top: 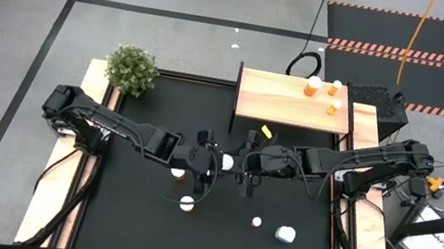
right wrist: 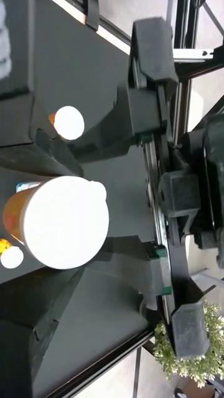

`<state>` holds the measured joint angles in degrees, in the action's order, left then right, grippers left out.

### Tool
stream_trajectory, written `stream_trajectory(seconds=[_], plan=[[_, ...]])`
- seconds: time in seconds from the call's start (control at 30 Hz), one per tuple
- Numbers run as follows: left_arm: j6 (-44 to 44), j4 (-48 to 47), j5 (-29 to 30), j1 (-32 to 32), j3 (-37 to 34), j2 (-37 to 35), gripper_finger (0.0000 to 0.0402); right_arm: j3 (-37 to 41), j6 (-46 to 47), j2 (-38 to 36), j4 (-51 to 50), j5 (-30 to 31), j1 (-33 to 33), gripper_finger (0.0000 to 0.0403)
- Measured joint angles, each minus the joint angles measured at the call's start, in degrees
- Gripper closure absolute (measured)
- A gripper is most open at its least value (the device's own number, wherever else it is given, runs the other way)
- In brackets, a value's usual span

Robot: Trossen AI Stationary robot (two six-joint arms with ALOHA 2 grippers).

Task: Pick and place medicine bottles onto shelf by color
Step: Put the large orange pill bottle on the shelf

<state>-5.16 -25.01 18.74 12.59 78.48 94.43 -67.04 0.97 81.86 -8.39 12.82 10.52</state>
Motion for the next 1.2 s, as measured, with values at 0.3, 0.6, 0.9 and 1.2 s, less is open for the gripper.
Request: stream_trajectory(seconds=[0.3, 0.6, 0.9, 1.2], plan=[[-0.22, -0.32, 0.61, 0.47, 0.0, 0.0, 0.0071, 0.12, 1.63, -1.37, -2.76, 0.56, -0.05, 0.0187], [0.98, -1.97, 1.7, 0.07, 0.01, -0.06, 0.0067, 0.12, 4.58, -6.13, -10.65, 2.51, -0.11, 0.0187], [0.36, -7.36, 4.17, -1.06, 0.04, -1.69, 0.0066, 0.09, 6.05, -14.43, -16.56, 4.1, -2.93, 0.0186], [-0.03, -6.51, 4.21, 0.48, 0.04, -1.62, 0.0066, 0.06, 7.39, -23.03, -26.03, 8.47, -12.23, 0.0186]])
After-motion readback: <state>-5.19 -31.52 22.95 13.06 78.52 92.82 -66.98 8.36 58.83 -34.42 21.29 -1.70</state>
